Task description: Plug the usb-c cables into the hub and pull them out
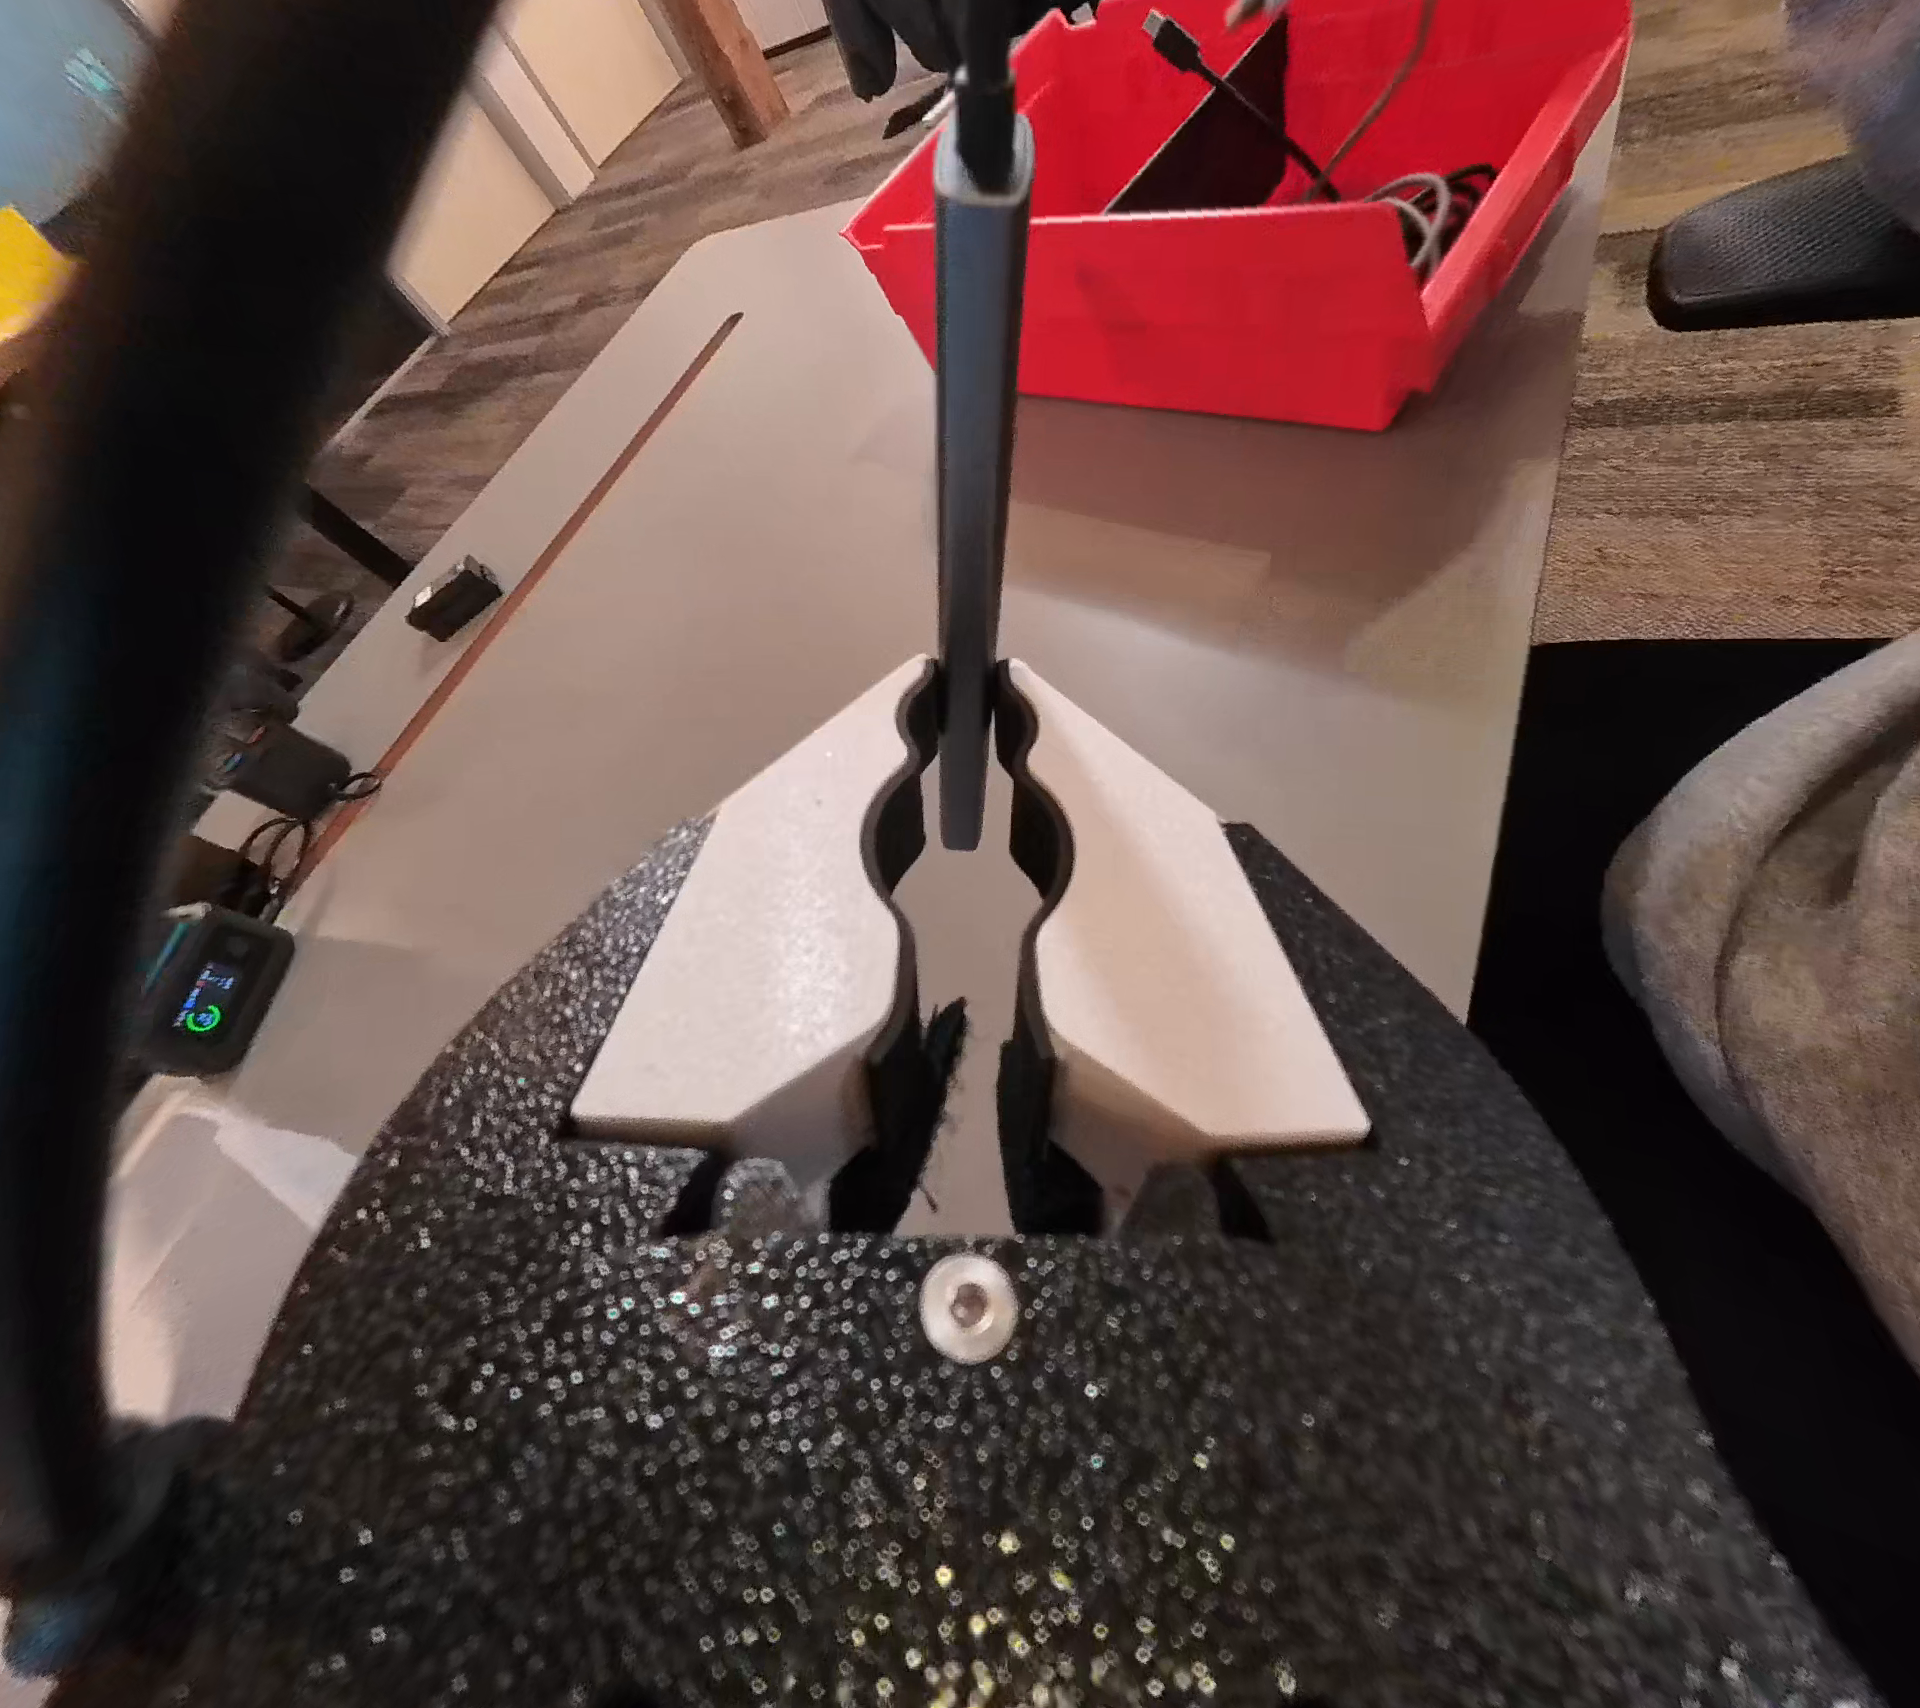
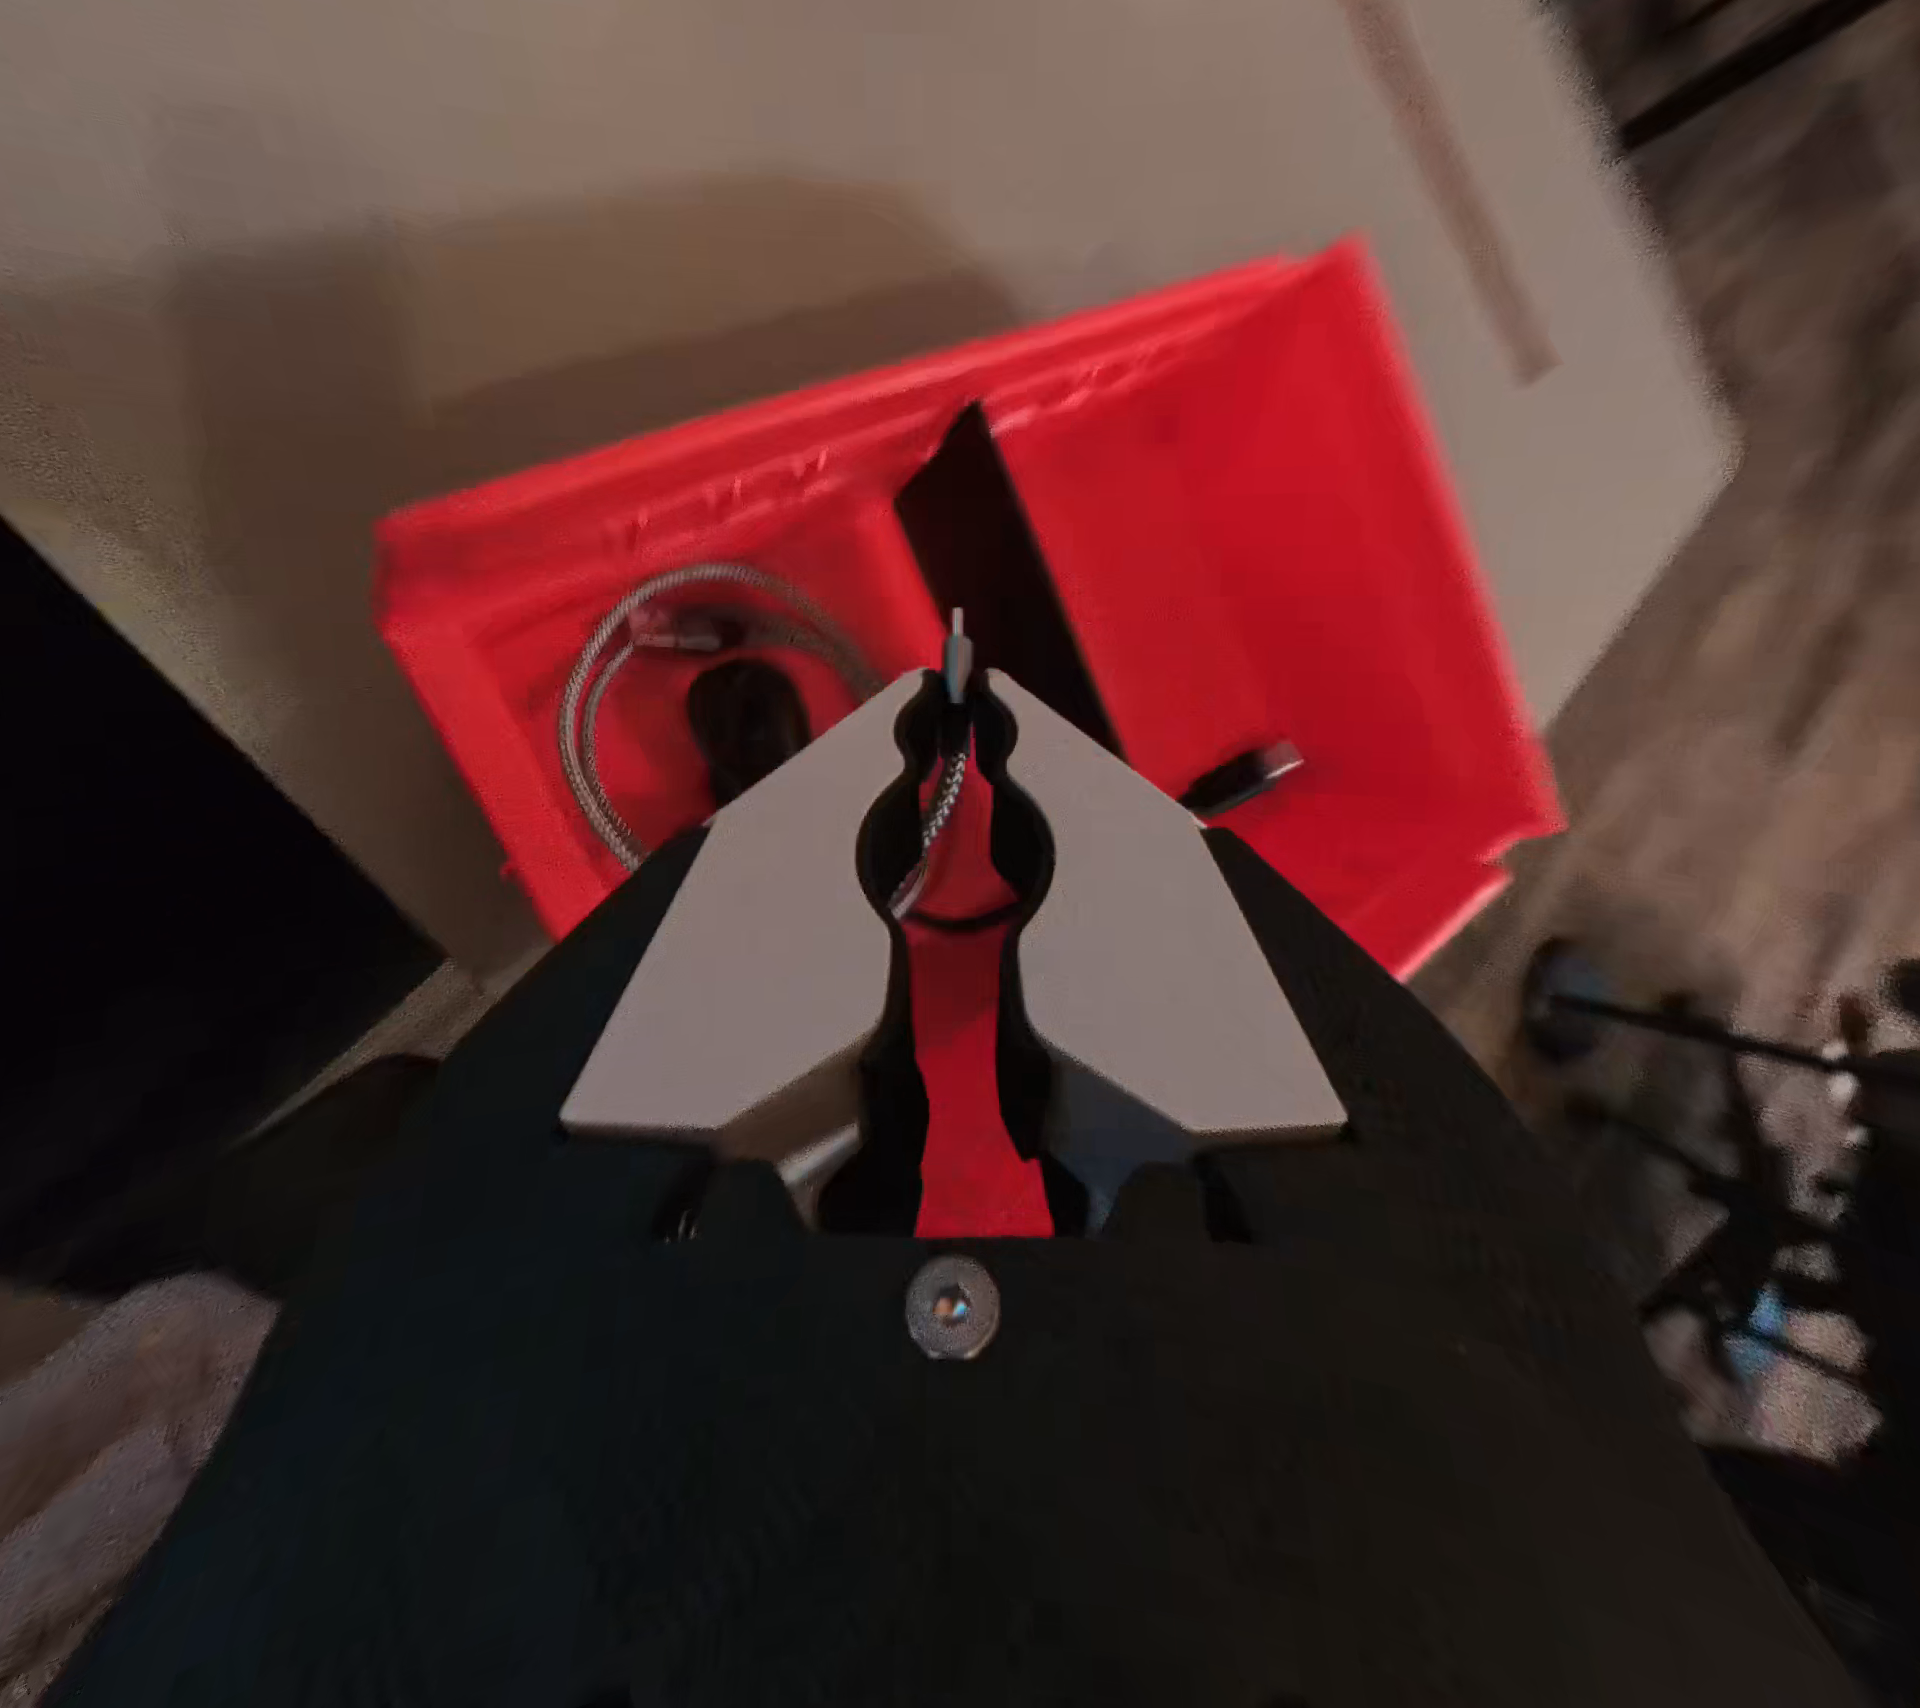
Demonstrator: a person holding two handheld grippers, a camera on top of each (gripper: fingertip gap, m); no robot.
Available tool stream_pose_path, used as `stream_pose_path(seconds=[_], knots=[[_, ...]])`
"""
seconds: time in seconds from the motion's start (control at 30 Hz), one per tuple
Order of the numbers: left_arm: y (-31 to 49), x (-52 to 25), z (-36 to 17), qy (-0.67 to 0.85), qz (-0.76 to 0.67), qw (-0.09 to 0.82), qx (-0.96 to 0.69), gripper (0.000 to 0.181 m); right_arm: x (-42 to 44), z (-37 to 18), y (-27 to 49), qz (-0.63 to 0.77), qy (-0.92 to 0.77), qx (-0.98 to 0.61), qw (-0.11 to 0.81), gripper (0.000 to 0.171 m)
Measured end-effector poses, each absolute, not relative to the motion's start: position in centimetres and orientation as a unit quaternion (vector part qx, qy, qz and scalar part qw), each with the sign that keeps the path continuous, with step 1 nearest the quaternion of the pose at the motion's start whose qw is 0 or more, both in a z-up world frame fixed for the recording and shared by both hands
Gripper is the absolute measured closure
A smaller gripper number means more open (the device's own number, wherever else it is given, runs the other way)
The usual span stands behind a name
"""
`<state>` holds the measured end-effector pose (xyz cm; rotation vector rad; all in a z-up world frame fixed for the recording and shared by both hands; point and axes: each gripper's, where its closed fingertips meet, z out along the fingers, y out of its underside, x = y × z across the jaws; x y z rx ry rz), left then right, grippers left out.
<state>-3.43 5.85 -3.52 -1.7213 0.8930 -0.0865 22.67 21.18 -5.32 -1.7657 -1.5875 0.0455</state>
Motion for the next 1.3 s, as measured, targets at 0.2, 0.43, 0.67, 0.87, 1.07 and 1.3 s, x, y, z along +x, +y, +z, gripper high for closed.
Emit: stream_pose_path(seconds=[0.2,0.43,0.67,0.87,1.07,1.3], knots=[[6.6,-1.3,-4.4,0.379,-0.068,0.567,-0.729,0.173,24.2,-13.2,22.6,0.018,-0.596,-0.775,0.210,0.145],[7.3,0.8,-5.8,0.395,-0.077,0.559,-0.725,0.173,17.6,-5.7,19.1,-0.022,-0.667,-0.643,0.377,0.111],[6.7,3.4,-7.0,0.455,-0.033,0.537,-0.710,0.173,7.4,0.8,5.1,0.204,-0.751,-0.384,0.497,0.146],[6.0,5.1,-7.6,0.502,-0.001,0.518,-0.692,0.173,6.0,-1.3,2.6,0.208,-0.792,-0.338,0.464,0.160],[7.0,4.9,-5.9,0.449,-0.003,0.567,-0.691,0.146,6.6,0.3,4.2,0.220,-0.768,-0.342,0.494,0.164],[8.3,2.2,-6.6,0.407,0.022,0.552,-0.728,0.113,14.5,6.5,18.7,0.123,-0.548,-0.502,0.657,0.164]])
